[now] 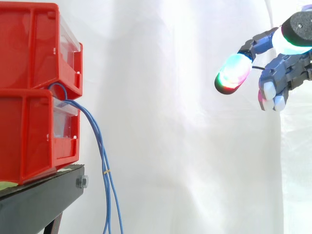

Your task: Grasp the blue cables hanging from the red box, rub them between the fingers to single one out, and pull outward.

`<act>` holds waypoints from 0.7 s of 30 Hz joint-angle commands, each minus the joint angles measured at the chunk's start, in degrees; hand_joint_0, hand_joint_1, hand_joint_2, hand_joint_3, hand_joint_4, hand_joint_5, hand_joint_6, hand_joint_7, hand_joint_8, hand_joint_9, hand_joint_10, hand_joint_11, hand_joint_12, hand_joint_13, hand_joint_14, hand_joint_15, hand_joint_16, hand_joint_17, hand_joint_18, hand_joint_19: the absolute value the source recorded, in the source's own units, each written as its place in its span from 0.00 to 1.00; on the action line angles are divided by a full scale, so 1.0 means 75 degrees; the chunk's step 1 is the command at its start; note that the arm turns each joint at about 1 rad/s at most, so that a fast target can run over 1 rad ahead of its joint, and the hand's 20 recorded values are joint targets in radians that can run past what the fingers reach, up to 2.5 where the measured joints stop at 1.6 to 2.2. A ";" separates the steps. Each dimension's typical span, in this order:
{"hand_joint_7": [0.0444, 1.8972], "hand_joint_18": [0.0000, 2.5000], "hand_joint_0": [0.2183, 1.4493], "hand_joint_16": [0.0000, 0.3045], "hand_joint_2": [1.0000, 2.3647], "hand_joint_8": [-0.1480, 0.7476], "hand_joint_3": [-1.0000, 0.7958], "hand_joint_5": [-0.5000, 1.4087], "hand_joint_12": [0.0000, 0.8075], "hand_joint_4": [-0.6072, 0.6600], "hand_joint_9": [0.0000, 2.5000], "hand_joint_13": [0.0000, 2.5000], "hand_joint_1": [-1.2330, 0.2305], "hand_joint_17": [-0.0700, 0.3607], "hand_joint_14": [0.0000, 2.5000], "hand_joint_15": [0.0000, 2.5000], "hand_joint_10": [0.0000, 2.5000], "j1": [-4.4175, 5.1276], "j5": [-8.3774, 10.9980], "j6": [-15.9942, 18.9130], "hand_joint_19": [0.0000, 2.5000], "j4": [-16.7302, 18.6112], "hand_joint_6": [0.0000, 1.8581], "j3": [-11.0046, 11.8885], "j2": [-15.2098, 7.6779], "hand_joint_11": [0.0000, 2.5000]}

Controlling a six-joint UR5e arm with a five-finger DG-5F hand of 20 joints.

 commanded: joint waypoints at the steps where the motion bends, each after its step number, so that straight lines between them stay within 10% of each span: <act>1: 0.42 0.31 0.25 0.15 0.00 0.52 0.28 0.19 0.42 0.70 0.39 0.38 0.35 0.41 0.01 0.28 0.01 0.0085 0.0394 -0.1186 0.29 0.0151 0.27 -0.0005 0.0004 0.26; 6: 0.42 0.31 0.25 0.15 0.00 0.52 0.28 0.19 0.42 0.70 0.39 0.38 0.35 0.41 0.01 0.27 0.01 0.0179 0.0570 -0.1585 0.29 0.0256 0.27 0.0007 -0.0136 0.25; 14: 0.42 0.31 0.25 0.15 0.00 0.52 0.28 0.19 0.42 0.70 0.39 0.38 0.36 0.41 0.01 0.28 0.01 0.0202 0.0535 -0.0413 0.29 0.0819 0.27 0.0007 -0.1214 0.26; 21: 0.42 0.31 0.25 0.16 0.00 0.52 0.28 0.19 0.42 0.70 0.39 0.38 0.36 0.41 0.01 0.28 0.01 0.0237 0.0617 -0.0249 0.29 0.1475 0.27 0.0030 -0.1543 0.26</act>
